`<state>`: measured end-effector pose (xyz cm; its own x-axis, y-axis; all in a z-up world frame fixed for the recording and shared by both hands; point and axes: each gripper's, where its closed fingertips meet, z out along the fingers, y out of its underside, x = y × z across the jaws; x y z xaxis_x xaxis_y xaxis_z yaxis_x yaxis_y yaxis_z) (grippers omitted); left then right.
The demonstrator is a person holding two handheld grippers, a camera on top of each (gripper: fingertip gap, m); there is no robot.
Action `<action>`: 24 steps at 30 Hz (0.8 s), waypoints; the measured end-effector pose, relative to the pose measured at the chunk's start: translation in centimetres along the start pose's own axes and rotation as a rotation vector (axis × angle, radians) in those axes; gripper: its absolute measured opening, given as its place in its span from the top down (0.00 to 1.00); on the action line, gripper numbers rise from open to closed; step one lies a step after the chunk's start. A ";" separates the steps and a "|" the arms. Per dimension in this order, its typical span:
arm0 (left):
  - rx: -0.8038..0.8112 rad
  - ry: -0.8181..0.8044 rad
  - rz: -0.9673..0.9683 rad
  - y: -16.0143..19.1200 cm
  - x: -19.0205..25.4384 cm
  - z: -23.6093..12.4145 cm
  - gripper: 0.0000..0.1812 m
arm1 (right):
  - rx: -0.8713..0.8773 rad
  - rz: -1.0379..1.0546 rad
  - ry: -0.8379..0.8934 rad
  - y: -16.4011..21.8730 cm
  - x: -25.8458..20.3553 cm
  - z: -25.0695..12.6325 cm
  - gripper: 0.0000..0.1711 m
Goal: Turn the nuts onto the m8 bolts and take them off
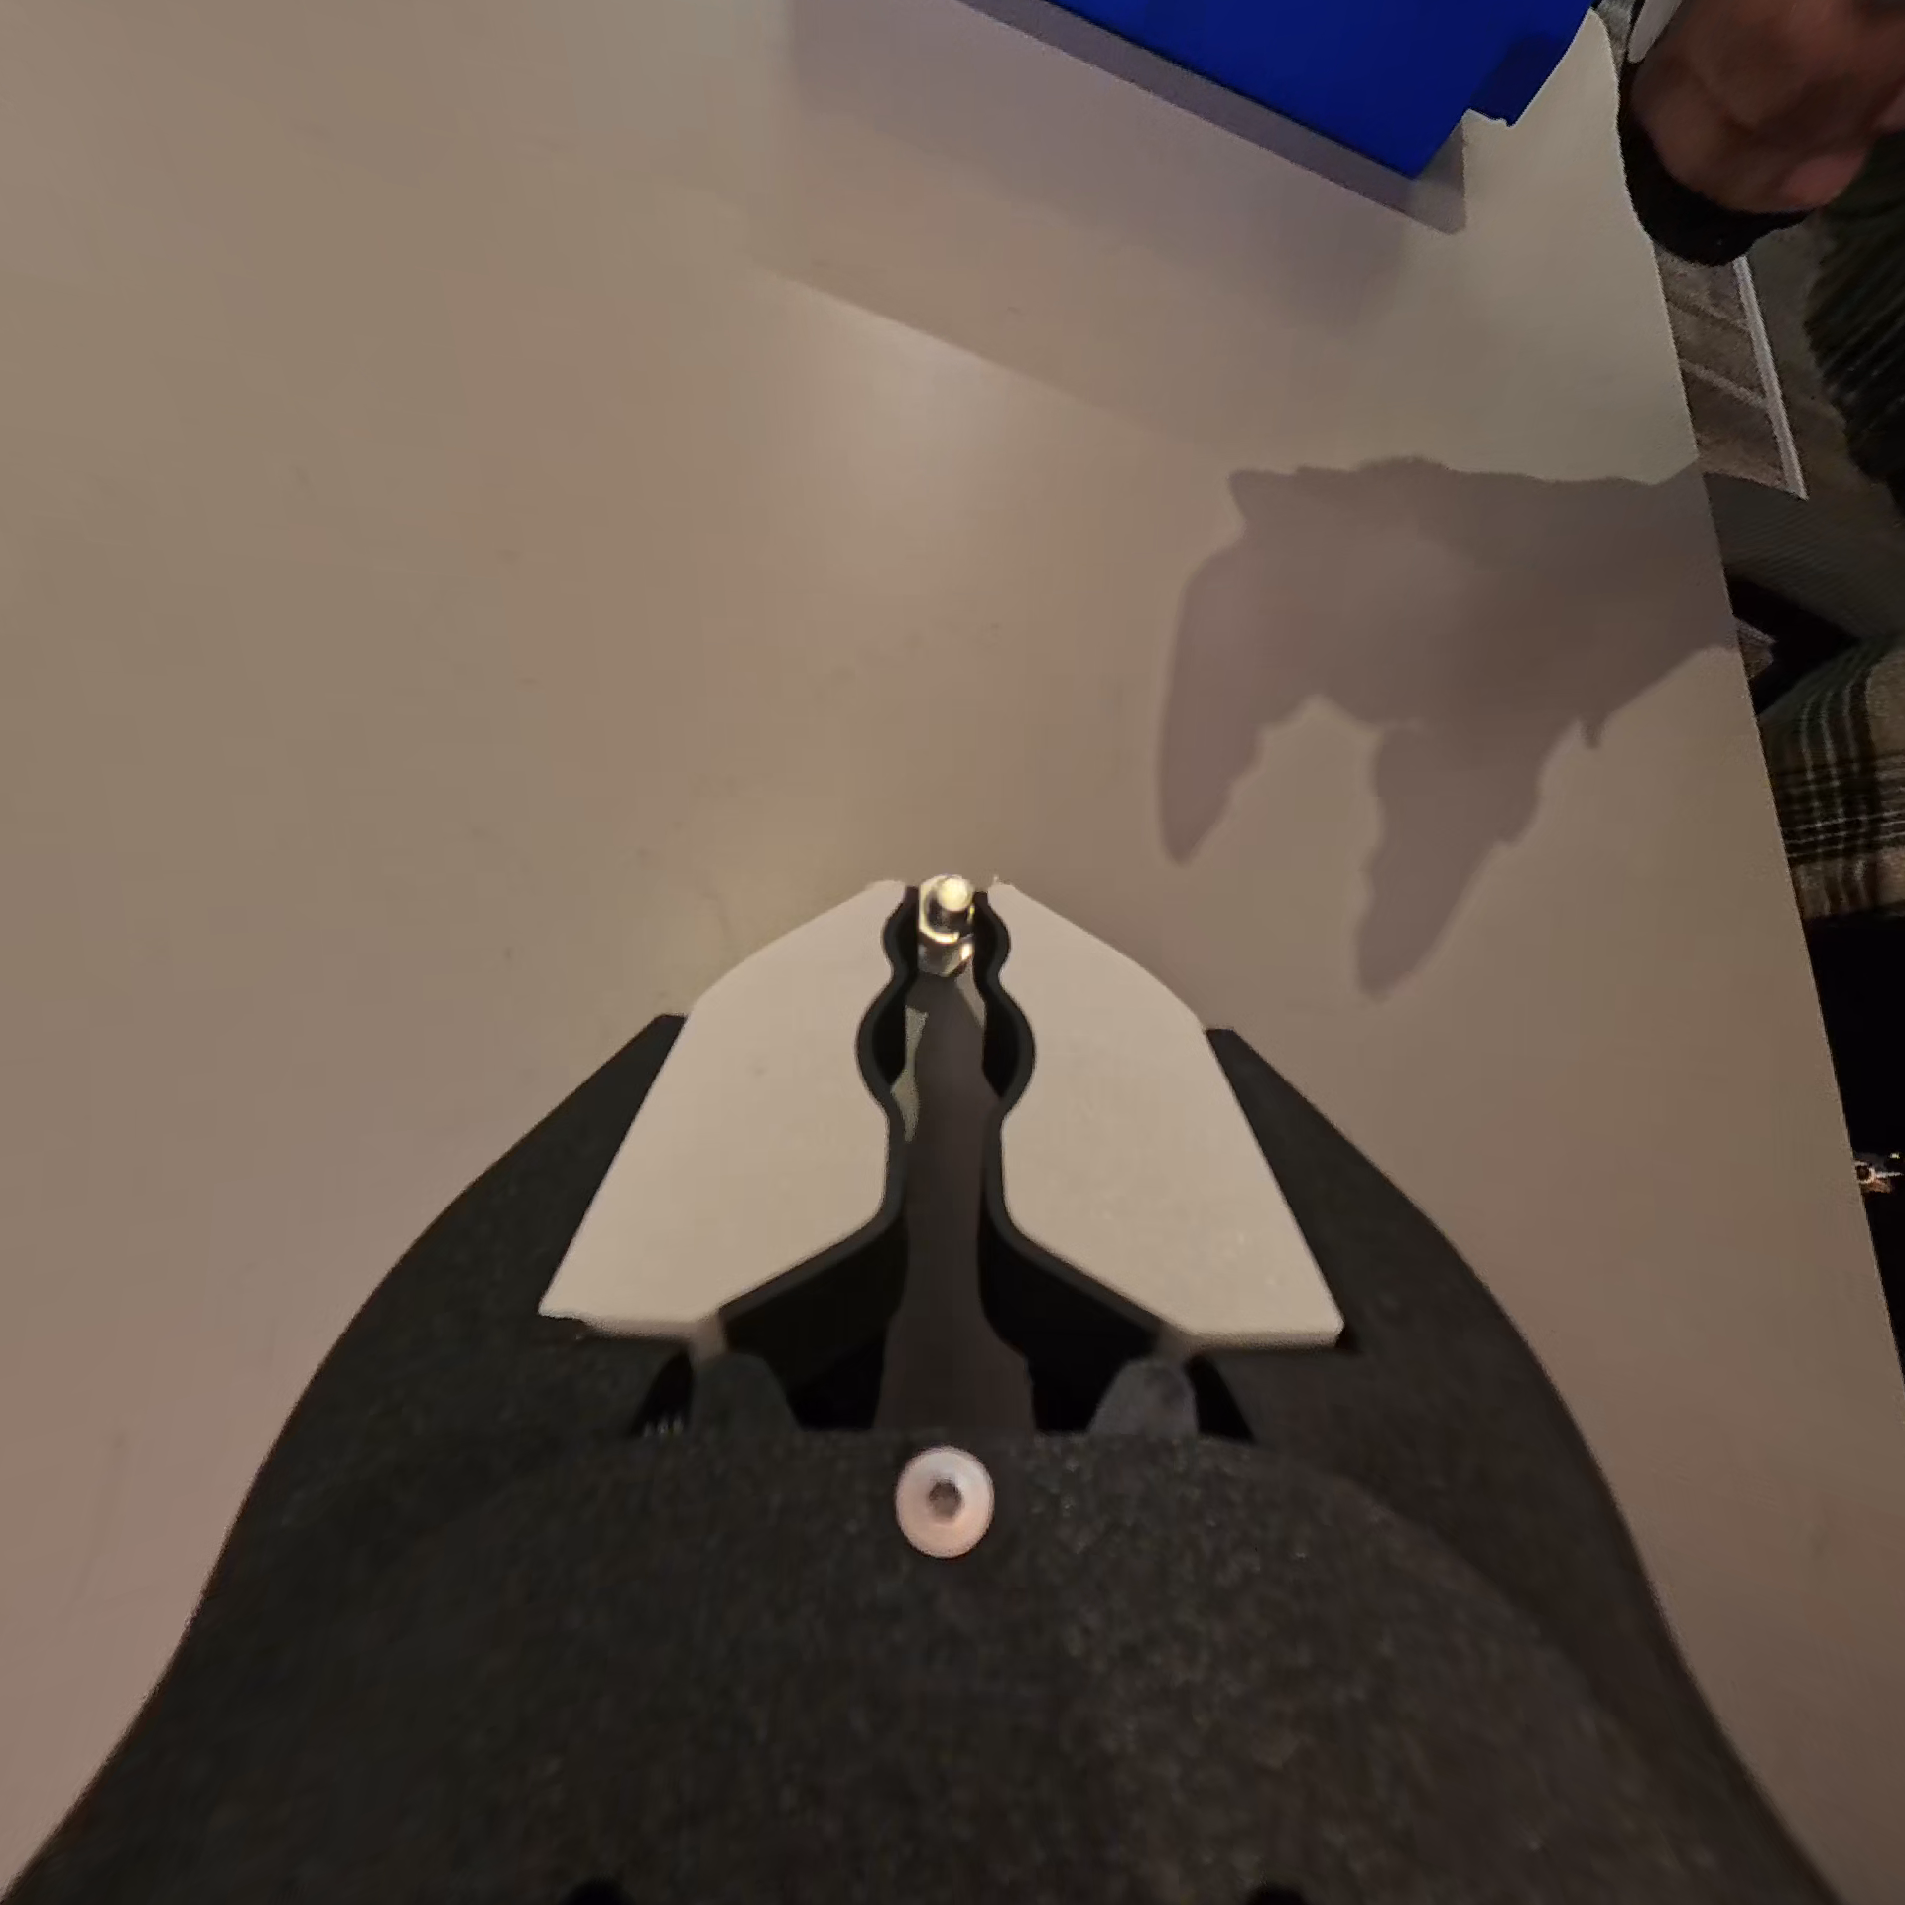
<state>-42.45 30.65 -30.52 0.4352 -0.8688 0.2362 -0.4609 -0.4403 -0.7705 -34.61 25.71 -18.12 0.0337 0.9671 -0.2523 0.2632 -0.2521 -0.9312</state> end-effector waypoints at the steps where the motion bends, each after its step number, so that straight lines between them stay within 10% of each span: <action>1: -0.004 -0.001 0.004 0.0 0.0 0.0 0.95 | -0.001 0.000 0.001 0.0 0.0 0.0 0.72; 24: -0.168 -0.015 0.171 2.3 -0.6 0.8 0.86 | 0.001 0.004 0.013 0.5 0.2 -0.8 0.72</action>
<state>-43.16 30.30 -32.86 0.3502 -0.9312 0.1007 -0.6507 -0.3192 -0.6890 -33.74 25.82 -18.40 0.0472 0.9664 -0.2526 0.2622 -0.2560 -0.9304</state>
